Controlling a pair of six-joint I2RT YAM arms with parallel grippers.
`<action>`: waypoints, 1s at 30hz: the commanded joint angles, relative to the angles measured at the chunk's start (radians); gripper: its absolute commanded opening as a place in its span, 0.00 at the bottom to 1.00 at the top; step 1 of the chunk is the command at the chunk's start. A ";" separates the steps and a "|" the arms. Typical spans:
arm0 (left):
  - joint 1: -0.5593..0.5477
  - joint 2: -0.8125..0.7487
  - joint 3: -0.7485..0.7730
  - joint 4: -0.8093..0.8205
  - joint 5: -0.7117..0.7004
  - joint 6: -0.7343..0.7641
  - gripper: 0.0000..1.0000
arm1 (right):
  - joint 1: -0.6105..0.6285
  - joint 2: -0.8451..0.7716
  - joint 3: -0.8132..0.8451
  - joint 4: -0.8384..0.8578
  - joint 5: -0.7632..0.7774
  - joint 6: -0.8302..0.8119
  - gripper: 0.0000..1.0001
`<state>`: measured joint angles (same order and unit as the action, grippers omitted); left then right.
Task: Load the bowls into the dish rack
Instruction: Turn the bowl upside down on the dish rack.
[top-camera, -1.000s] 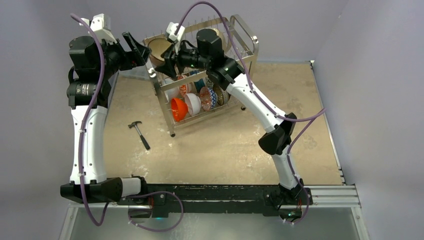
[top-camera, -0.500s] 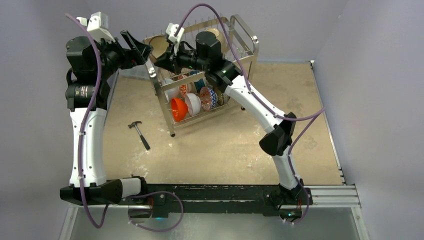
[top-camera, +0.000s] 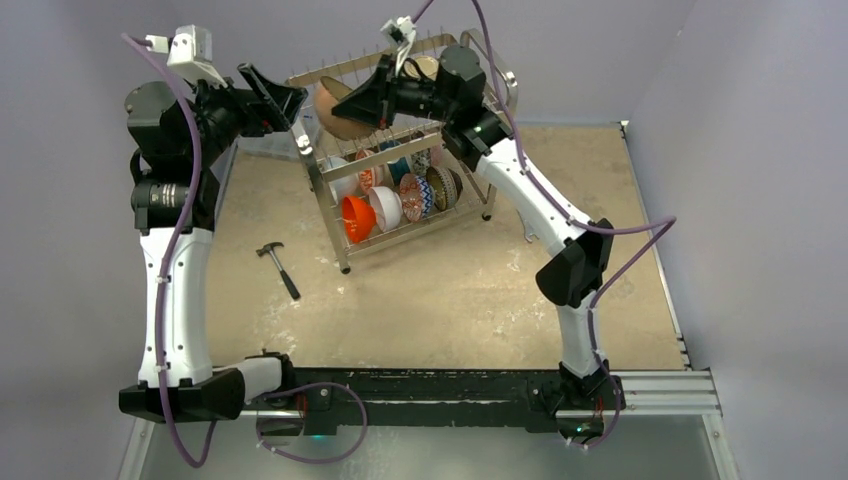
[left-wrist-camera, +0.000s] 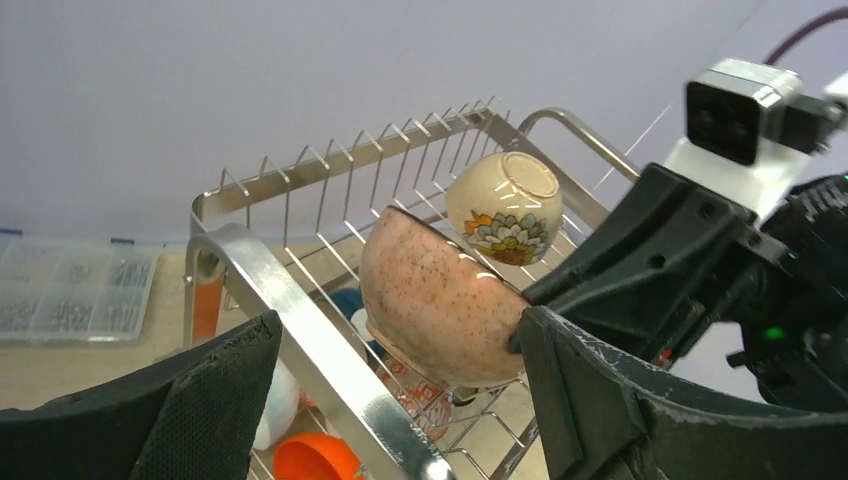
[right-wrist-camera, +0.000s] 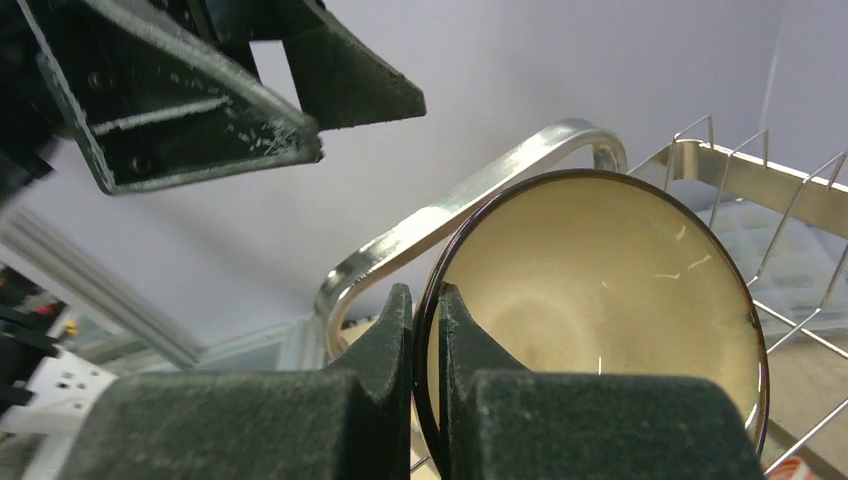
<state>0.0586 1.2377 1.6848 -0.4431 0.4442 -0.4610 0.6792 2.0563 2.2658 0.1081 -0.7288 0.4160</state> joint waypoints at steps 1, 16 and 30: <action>0.005 -0.072 -0.062 0.195 0.059 0.004 0.87 | -0.005 -0.062 0.008 0.313 -0.119 0.307 0.00; 0.005 -0.048 -0.094 0.197 0.110 0.032 0.79 | -0.047 0.090 -0.059 0.636 -0.115 0.875 0.00; 0.003 0.057 0.034 0.094 0.099 0.055 0.72 | -0.091 0.078 -0.094 0.321 -0.010 0.731 0.00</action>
<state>0.0586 1.2339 1.6241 -0.2890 0.5335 -0.4351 0.6270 2.1571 2.1990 0.5503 -0.7494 1.1797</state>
